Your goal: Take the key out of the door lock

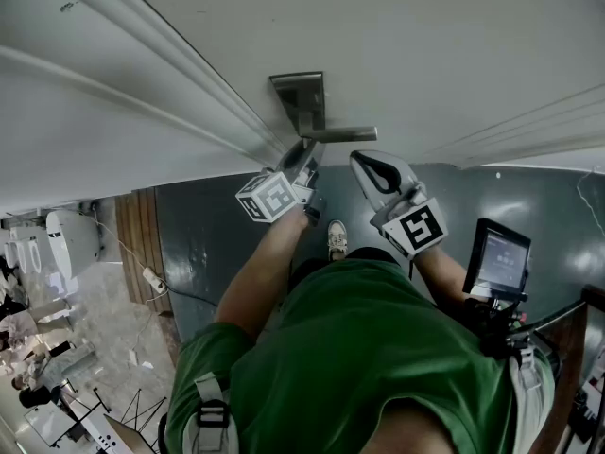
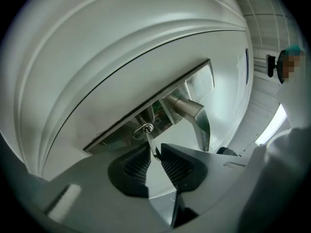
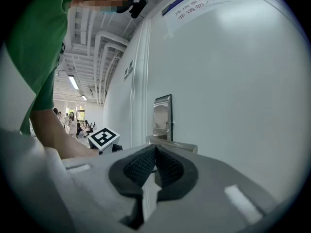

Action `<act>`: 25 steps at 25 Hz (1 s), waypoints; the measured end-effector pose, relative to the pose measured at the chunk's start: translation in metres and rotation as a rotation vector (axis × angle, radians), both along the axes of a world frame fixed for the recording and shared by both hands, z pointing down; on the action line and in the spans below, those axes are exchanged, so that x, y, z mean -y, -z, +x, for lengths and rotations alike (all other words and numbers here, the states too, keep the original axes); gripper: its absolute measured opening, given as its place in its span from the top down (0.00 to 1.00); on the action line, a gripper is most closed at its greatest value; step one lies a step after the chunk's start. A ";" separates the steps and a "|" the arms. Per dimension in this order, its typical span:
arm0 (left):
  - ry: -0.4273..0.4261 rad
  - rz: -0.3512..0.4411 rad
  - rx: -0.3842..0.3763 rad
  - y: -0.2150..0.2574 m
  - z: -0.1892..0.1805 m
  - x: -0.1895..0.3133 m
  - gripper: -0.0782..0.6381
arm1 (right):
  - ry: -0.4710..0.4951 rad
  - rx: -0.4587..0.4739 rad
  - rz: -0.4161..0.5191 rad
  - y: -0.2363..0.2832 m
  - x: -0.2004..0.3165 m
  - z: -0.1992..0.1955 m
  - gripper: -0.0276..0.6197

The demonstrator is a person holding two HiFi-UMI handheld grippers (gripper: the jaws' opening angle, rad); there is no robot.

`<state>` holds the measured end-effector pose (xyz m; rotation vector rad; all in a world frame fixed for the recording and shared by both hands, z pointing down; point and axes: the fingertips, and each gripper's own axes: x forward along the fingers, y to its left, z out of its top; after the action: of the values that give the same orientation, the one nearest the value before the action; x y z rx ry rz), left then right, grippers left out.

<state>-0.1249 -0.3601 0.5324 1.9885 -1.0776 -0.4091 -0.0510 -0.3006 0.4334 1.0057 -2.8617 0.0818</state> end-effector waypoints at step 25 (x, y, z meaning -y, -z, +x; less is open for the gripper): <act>-0.030 -0.147 -0.474 -0.001 0.015 -0.003 0.85 | 0.004 -0.013 0.022 -0.001 0.003 0.004 0.95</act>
<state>-0.1102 -0.3568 0.5330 1.6608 -0.7521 -0.7213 -0.0468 -0.3034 0.4347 1.0005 -2.8593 0.0440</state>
